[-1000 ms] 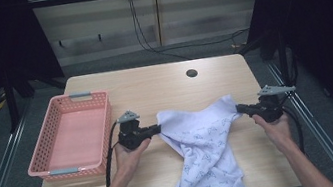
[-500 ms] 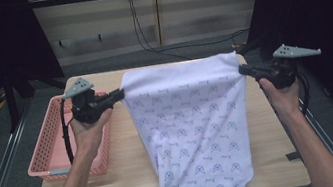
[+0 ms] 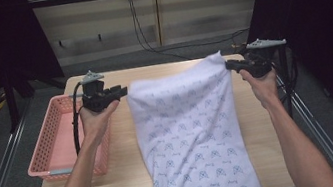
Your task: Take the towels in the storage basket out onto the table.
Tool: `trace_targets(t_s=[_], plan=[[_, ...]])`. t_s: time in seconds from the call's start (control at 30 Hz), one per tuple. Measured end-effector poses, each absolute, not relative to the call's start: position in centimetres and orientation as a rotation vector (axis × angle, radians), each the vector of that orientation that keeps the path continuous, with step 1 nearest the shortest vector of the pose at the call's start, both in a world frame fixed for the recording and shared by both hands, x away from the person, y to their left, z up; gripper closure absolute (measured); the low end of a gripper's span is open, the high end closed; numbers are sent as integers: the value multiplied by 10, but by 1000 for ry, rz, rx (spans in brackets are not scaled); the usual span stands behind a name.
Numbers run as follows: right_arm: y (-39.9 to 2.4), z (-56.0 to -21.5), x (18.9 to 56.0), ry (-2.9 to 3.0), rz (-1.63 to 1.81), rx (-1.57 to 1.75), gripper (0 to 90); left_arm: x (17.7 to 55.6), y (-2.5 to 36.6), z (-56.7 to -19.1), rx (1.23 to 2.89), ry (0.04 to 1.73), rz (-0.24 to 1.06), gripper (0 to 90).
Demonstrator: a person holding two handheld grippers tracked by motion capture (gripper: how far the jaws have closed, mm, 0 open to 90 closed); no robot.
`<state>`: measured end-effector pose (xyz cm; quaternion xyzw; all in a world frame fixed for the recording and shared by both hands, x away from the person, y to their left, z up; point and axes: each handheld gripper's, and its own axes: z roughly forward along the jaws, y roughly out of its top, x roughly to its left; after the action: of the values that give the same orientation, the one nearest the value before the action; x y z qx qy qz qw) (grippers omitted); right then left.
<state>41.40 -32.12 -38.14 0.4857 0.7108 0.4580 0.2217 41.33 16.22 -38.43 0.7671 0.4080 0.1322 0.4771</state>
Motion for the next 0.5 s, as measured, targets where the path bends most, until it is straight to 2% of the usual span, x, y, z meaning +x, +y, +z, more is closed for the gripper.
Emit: trace_targets(t_s=[0.07, 0.17, 0.37, 0.5], plan=[[-326, -399, 412, 1978, 1244, 1378, 656, 407, 159, -391, 1886, 966, 285, 625], [-327, -413, 396, 2028, 1230, 1357, 631, 391, 152, -398, 1907, 915, 246, 646], [-319, -429, 344, 2137, 1251, 1279, 611, 348, 144, -421, 1998, 826, 147, 755], [-314, -442, 316, 2201, 1294, 1267, 618, 320, 142, -447, 2034, 819, 62, 781]])
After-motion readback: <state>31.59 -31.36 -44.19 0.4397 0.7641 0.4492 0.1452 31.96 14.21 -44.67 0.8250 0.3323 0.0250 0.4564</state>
